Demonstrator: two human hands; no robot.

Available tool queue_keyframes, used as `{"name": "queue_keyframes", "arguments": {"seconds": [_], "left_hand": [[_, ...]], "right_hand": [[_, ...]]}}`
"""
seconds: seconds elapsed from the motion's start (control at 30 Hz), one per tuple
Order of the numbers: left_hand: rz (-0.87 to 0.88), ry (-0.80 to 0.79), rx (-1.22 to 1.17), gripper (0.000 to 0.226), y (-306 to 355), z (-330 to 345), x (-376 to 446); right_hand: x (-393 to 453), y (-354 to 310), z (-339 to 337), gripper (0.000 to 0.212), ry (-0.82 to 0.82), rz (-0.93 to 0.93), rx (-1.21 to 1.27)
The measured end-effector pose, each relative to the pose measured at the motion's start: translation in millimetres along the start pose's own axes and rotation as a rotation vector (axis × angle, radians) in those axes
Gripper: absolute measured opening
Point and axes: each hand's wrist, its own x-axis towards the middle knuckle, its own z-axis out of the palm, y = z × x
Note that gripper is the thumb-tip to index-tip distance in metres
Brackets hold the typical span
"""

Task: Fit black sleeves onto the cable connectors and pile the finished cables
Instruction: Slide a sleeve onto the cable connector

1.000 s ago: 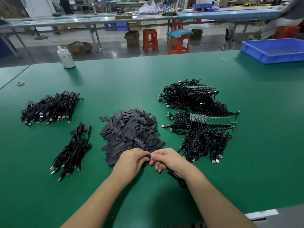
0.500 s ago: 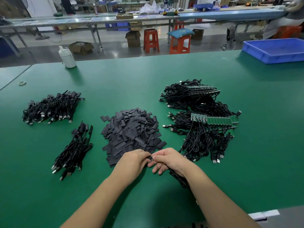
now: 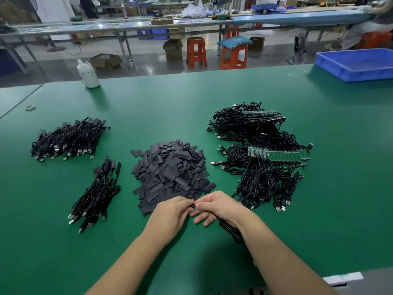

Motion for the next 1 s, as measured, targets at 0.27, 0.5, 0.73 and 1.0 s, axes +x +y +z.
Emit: {"name": "queue_keyframes", "arguments": {"seconds": [0.27, 0.5, 0.73, 1.0], "left_hand": [[-0.038, 0.064, -0.056, 0.022, 2.6, 6.8, -3.3], [0.014, 0.063, -0.002, 0.022, 1.9, 4.6, -2.8], [-0.093, 0.114, -0.074, 0.012, 5.0, 11.8, -3.0], [-0.155, 0.147, -0.108, 0.009, 7.2, 13.1, -1.3]], "right_hand": [[-1.0, 0.6, 1.1, 0.014, 0.013, -0.008, -0.026], [-3.1, -0.3, 0.5, 0.016, -0.006, -0.018, -0.042], [-5.3, -0.7, 4.7, 0.013, 0.004, -0.035, -0.044], [-6.6, -0.5, 4.0, 0.014, -0.007, -0.035, -0.038]]}}
